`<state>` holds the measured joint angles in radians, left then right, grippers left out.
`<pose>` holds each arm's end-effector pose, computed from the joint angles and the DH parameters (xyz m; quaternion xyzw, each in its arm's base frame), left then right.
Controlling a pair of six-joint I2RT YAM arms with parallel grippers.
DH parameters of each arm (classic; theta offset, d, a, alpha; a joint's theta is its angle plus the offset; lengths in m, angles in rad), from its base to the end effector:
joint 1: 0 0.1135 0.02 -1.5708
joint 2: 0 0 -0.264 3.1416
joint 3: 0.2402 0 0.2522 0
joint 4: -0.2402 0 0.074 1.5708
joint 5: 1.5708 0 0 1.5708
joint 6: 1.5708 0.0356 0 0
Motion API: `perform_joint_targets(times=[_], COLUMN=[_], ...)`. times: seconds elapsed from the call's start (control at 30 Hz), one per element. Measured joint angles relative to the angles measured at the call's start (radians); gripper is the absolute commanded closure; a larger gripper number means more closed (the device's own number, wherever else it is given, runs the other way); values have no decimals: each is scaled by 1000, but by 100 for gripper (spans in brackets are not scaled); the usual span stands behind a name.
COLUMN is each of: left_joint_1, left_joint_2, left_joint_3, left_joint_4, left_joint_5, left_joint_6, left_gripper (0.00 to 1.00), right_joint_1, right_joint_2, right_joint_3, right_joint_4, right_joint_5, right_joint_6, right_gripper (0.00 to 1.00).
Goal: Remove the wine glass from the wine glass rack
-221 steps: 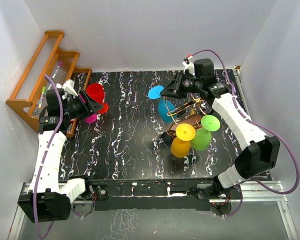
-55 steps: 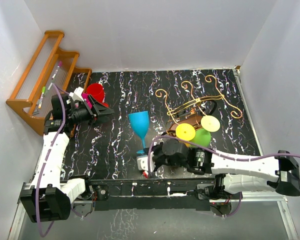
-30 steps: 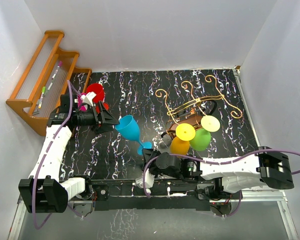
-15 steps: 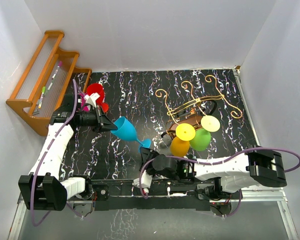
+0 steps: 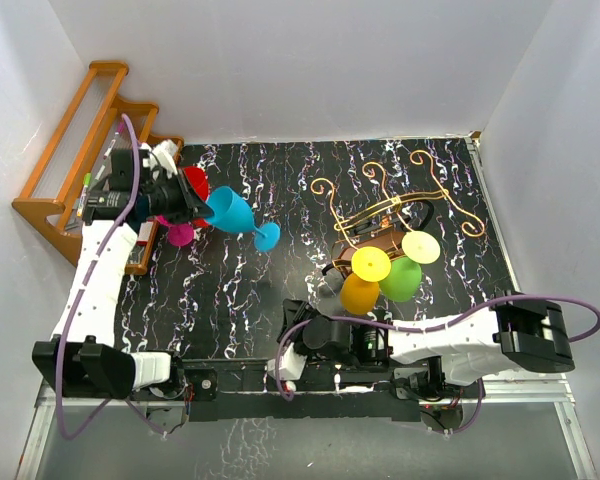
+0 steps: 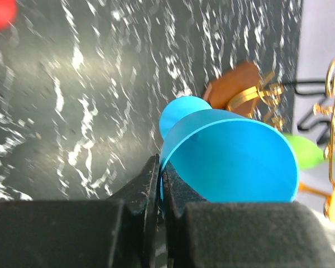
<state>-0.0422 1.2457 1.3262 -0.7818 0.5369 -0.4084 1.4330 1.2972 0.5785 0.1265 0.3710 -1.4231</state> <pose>0.2539 -0.0289 0.3757 -0.0494 0.8802 -0.3252 0.3421 0.0487 0.2572 0.1917 -0.8464 0.2092 -0.1605 0.4627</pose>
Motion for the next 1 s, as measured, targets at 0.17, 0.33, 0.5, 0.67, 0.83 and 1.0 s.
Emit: perform_joint_targets(times=[0.17,0.33,0.5,0.67,0.83,1.0], left_joint_1=[-3,-30,-88,-122,-141,-160], left_joint_2=[124,338,612,808,844,848], left_joint_3=[174,325,486,642,747,757], left_joint_4=[23,63,61,26,7,-21], left_joint_5=[-202,-394,-518,-576,-622,-682], left_joint_6=[40,98,146,166,175,189], left_gripper=[100,100,100,100,100,100], right_joint_1=[44,77,93,98,100,100], right_joint_2=[1,-18,-60,-77,-100,-101], right_joint_3=[52,98,97,93,77,77], right_joint_4=[-134,-145,-145,-145,-139,-127], right_joint_5=[-2,-4,-1,11,34,53], right_joint_6=[209,365,436,478,499,513], right_gripper=[58,58,59,59,59,59])
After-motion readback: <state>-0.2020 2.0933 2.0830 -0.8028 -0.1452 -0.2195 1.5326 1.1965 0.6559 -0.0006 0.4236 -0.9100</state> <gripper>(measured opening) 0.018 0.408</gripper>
